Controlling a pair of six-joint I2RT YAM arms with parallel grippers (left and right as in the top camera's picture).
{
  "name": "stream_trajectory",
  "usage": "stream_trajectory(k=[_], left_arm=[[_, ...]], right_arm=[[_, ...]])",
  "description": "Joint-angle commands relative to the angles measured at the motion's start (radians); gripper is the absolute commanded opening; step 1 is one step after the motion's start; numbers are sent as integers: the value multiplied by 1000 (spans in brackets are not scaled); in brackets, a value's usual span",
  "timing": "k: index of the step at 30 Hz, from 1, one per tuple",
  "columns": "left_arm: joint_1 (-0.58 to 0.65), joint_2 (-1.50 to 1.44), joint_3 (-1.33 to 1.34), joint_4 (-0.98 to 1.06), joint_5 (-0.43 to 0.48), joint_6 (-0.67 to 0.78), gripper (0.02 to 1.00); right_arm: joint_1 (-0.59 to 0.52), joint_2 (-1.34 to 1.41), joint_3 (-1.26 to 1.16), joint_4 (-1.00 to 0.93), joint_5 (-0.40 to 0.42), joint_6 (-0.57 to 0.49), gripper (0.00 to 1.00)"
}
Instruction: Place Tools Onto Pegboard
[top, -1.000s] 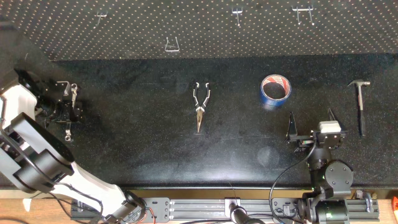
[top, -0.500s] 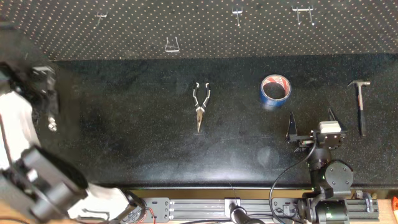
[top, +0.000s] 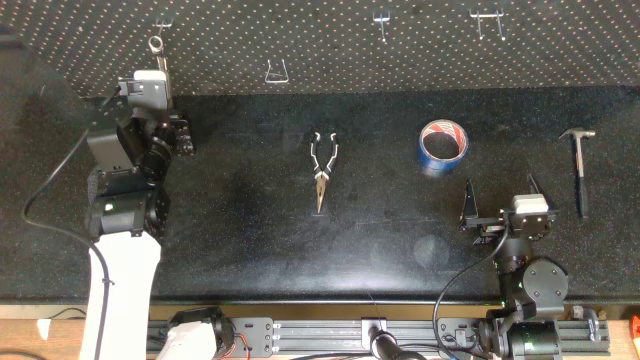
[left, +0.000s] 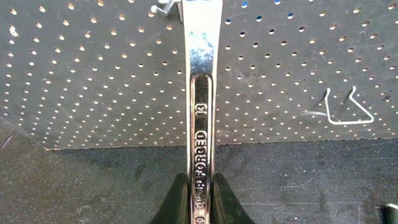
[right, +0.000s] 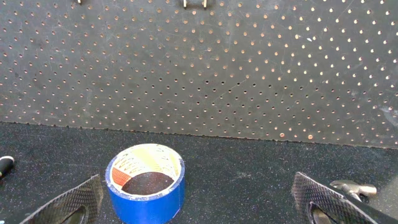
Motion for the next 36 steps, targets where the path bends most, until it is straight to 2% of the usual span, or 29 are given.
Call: stream_trajectory(k=[1,14,16,22,36], left_arm=[[4,46,7,15,-57,-20,29],[6,110,7,56,-98,-21,29],[12,110,7,56,-117,-80,29],[5,110,7,-3,-102,-61,29],[5,182,7,84,-106,-61,29]], right_arm=[[-2,-7,-4,-3,-6,-14,991],[-2,-7,-4,-3,-6,-14,991],[-2,-7,-4,-3,-6,-14,991],[-2,-7,-4,-3,-6,-14,991],[-2,-7,-4,-3,-6,-14,991]])
